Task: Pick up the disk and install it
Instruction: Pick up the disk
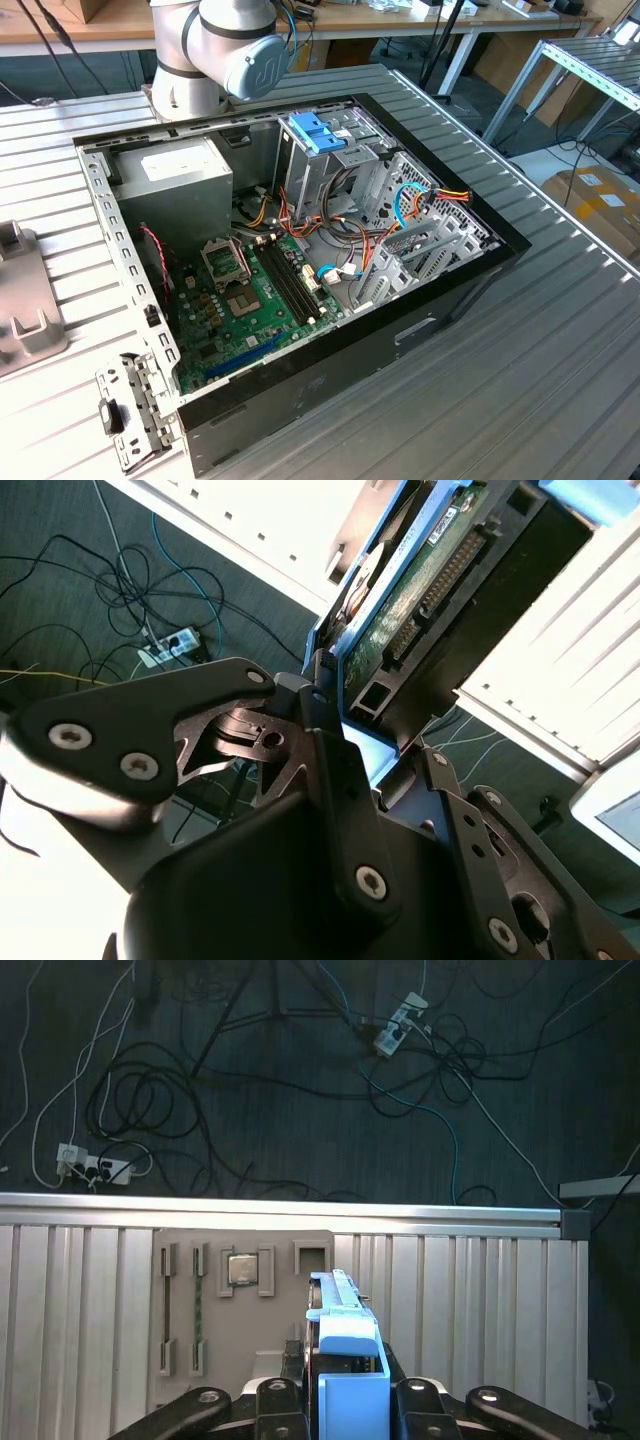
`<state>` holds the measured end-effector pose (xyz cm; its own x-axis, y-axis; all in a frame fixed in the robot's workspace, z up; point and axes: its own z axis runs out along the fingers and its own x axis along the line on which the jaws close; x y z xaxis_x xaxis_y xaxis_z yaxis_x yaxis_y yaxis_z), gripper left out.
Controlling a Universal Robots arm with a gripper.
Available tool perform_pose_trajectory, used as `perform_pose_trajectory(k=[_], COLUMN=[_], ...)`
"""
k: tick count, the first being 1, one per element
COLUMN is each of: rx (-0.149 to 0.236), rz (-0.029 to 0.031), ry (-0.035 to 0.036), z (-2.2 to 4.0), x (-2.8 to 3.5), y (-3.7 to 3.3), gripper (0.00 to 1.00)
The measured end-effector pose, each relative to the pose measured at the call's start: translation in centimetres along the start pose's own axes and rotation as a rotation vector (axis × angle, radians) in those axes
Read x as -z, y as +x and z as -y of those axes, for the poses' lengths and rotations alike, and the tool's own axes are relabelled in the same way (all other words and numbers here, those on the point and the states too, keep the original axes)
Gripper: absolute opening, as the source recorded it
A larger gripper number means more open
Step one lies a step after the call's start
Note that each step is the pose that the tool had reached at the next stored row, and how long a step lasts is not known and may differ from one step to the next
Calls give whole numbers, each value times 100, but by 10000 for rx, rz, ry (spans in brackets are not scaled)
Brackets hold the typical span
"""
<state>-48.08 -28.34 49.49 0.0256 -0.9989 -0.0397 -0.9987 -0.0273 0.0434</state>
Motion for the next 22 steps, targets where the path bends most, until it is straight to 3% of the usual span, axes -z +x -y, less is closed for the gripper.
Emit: perform_pose_trajectory(k=[9, 22], rx=[0, -1], rz=[0, 0], ry=[0, -1], z=[3, 65], x=[4, 8], y=[18, 33], gripper=[37, 37])
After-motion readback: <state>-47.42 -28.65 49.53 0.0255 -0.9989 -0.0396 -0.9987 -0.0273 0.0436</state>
